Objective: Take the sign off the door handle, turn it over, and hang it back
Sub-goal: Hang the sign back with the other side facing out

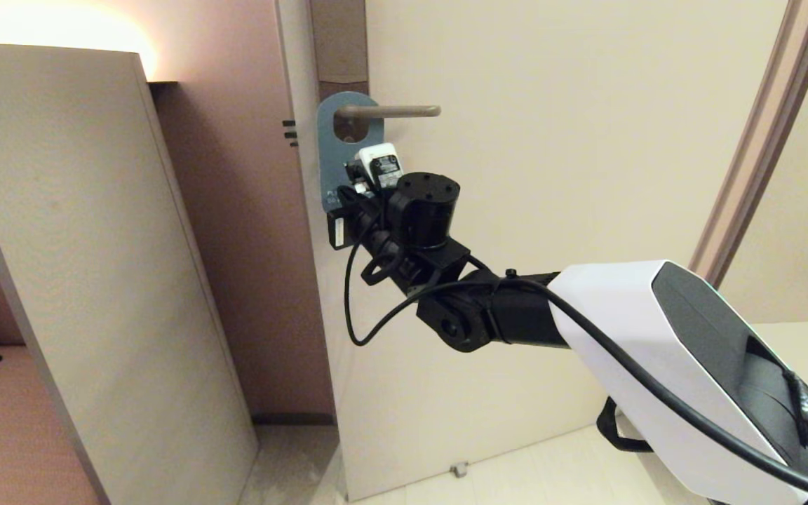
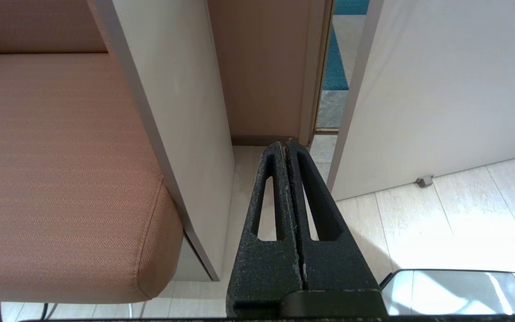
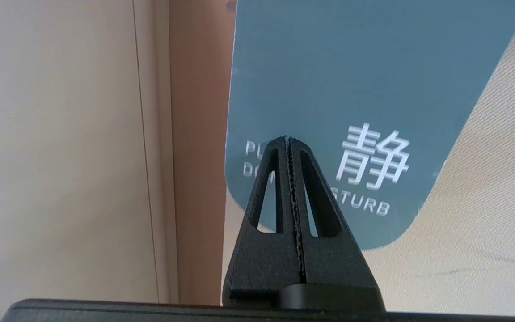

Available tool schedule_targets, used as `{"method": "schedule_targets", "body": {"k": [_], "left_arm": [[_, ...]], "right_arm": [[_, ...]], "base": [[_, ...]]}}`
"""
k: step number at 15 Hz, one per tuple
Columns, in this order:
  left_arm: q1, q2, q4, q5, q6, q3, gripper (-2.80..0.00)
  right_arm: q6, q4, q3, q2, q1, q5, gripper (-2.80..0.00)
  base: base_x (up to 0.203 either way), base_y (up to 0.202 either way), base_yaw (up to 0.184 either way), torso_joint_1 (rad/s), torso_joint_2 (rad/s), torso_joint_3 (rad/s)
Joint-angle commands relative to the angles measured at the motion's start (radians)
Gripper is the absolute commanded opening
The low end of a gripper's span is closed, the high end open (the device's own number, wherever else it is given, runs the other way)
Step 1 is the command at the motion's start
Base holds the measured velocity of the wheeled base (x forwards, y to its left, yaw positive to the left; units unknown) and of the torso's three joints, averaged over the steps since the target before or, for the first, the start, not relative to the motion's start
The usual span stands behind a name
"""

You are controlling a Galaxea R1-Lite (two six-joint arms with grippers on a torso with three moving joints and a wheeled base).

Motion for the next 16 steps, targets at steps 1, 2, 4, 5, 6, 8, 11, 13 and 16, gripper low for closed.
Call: {"method": "schedule_targets", "body": {"k": [1,2,4,5,6,8,11,13,16], "left_arm": [[0.0,0.001,0.0,0.0,0.0,0.0,-2.8],[0.0,0.001,0.0,0.0,0.0,0.0,-2.8],[0.0,0.001,0.0,0.0,0.0,0.0,-2.8],[0.0,0.001,0.0,0.0,-0.001,0.0,-2.8],[0.0,0.001,0.0,0.0,0.0,0.0,-2.8],[0.0,0.001,0.0,0.0,0.0,0.0,-2.8],[0.0,0.001,0.0,0.0,0.0,0.0,-2.8],[0.0,0.001,0.0,0.0,-0.001,0.0,-2.8],[0.0,0.001,0.0,0.0,0.0,0.0,-2.8]], "right_arm": [[-0.001,-0.019,-0.001,0.001,0.0,-0.002,-2.8],[-0.001,-0.027,-0.001,-0.006,0.0,-0.001,-2.8],[-0.001,-0.033,-0.004,-0.019,0.002,-0.001,-2.8],[-0.001,-0.044,-0.004,-0.026,0.002,-0.001,-2.8],[-0.001,-0.057,-0.004,-0.038,0.006,-0.001,-2.8],[-0.002,-0.061,-0.006,-0.056,0.011,-0.001,-2.8],[-0.009,-0.073,-0.007,-0.032,0.01,0.0,-2.8],[-0.012,-0.078,-0.007,-0.002,0.008,0.0,-2.8],[-0.01,-0.1,-0.007,0.031,-0.007,0.001,-2.8]], "base": [[0.0,0.0,0.0,0.0,0.0,0.0],[0.0,0.0,0.0,0.0,0.0,0.0],[0.0,0.0,0.0,0.0,0.0,0.0],[0.0,0.0,0.0,0.0,0.0,0.0],[0.0,0.0,0.0,0.0,0.0,0.0],[0.0,0.0,0.0,0.0,0.0,0.0],[0.0,0.0,0.0,0.0,0.0,0.0],[0.0,0.0,0.0,0.0,0.0,0.0],[0.0,0.0,0.0,0.0,0.0,0.0]]}}
